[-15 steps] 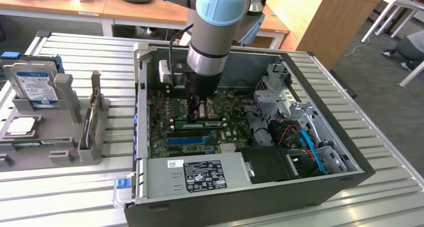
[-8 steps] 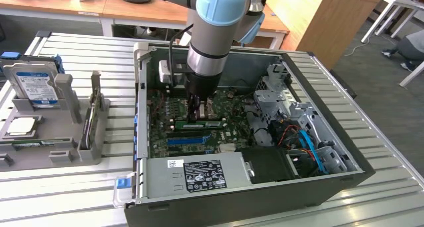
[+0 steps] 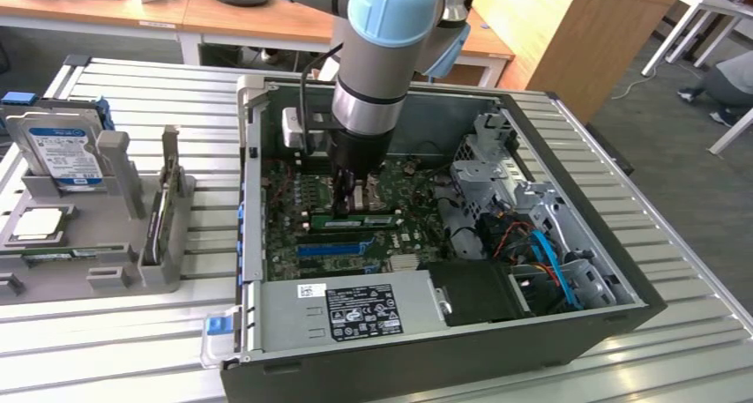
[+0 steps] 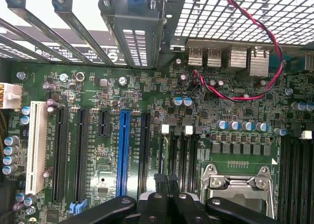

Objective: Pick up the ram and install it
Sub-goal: 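Press down the ram until it locks into place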

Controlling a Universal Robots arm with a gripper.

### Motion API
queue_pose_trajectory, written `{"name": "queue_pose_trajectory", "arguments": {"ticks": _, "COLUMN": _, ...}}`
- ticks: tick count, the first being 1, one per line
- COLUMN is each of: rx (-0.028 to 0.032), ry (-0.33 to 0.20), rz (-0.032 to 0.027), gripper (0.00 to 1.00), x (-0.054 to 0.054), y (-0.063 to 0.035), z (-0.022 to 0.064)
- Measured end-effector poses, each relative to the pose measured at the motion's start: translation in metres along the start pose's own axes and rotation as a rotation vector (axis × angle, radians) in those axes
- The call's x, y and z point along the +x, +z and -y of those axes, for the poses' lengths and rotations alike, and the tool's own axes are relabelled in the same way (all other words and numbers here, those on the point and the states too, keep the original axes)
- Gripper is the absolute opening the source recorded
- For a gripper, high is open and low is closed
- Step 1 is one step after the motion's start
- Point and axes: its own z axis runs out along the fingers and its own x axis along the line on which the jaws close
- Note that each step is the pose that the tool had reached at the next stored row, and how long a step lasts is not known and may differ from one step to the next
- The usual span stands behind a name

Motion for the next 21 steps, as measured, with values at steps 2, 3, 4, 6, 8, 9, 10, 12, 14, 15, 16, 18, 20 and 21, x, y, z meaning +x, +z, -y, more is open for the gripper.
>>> {"name": "queue_pose_trajectory", "arguments": {"ticks": 2, "rx": 0.0000, "ry": 0.000, "rz": 0.0000, "gripper": 0.11, "x": 0.0000, "y": 0.0000, "z": 0.0000}}
{"name": "queue_pose_trajectory", "arguments": {"ticks": 3, "rx": 0.0000, "ry": 0.000, "rz": 0.0000, "gripper": 0.11, "x": 0.0000, "y": 0.0001, "z": 0.0000}}
{"name": "queue_pose_trajectory", "arguments": {"ticks": 4, "rx": 0.0001, "ry": 0.000, "rz": 0.0002, "gripper": 0.11, "x": 0.0000, "y": 0.0004, "z": 0.0000}}
{"name": "queue_pose_trajectory", "arguments": {"ticks": 6, "rx": 0.0000, "ry": 0.000, "rz": 0.0000, "gripper": 0.11, "x": 0.0000, "y": 0.0007, "z": 0.0000}}
{"name": "queue_pose_trajectory", "arguments": {"ticks": 8, "rx": 0.0000, "ry": 0.000, "rz": -0.0001, "gripper": 0.11, "x": 0.0000, "y": 0.0007, "z": 0.0000}}
{"name": "queue_pose_trajectory", "arguments": {"ticks": 9, "rx": 0.0000, "ry": 0.000, "rz": -0.0001, "gripper": 0.11, "x": 0.0000, "y": 0.0006, "z": 0.0000}}
{"name": "queue_pose_trajectory", "arguments": {"ticks": 10, "rx": 0.0000, "ry": 0.000, "rz": -0.0001, "gripper": 0.11, "x": 0.0000, "y": 0.0007, "z": 0.0000}}
{"name": "queue_pose_trajectory", "arguments": {"ticks": 12, "rx": -0.0001, "ry": 0.000, "rz": 0.0000, "gripper": 0.11, "x": 0.0000, "y": 0.0010, "z": 0.0000}}
{"name": "queue_pose_trajectory", "arguments": {"ticks": 14, "rx": -0.0001, "ry": 0.000, "rz": -0.0001, "gripper": 0.11, "x": 0.0000, "y": 0.0012, "z": 0.0000}}
{"name": "queue_pose_trajectory", "arguments": {"ticks": 15, "rx": 0.0000, "ry": 0.000, "rz": -0.0002, "gripper": 0.11, "x": 0.0001, "y": 0.0013, "z": 0.0000}}
{"name": "queue_pose_trajectory", "arguments": {"ticks": 16, "rx": -0.0001, "ry": 0.000, "rz": -0.0002, "gripper": 0.11, "x": 0.0001, "y": 0.0013, "z": 0.0000}}
{"name": "queue_pose_trajectory", "arguments": {"ticks": 18, "rx": 0.0000, "ry": 0.000, "rz": -0.0001, "gripper": 0.11, "x": 0.0000, "y": 0.0013, "z": 0.0000}}
{"name": "queue_pose_trajectory", "arguments": {"ticks": 20, "rx": 0.0000, "ry": 0.000, "rz": 0.0000, "gripper": 0.11, "x": 0.0000, "y": 0.0015, "z": 0.0000}}
{"name": "queue_pose_trajectory", "arguments": {"ticks": 21, "rx": 0.0000, "ry": 0.000, "rz": 0.0000, "gripper": 0.11, "x": 0.0001, "y": 0.0018, "z": 0.0000}}
